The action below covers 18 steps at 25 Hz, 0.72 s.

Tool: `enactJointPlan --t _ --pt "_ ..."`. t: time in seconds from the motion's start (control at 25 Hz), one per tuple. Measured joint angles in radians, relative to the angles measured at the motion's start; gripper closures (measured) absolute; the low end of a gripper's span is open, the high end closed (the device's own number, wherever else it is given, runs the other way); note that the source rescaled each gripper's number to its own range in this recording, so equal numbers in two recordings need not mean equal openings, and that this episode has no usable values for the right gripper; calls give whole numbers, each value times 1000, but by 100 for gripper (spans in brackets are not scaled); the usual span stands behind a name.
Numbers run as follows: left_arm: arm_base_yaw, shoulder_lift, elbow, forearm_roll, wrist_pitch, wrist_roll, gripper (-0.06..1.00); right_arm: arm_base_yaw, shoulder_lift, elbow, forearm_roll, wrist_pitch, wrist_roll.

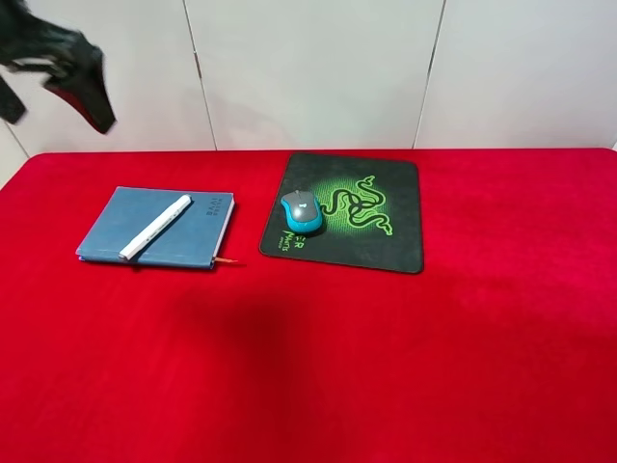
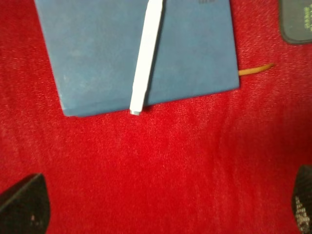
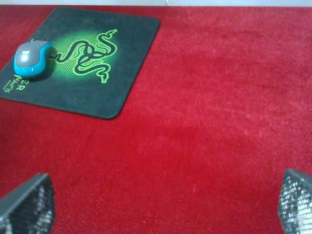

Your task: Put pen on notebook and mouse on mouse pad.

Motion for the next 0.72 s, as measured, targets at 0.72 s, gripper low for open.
enactJointPlan --t 0.72 --pt "0 -718 435 -2 4 -124 -5 0 0 0 0 0 0"
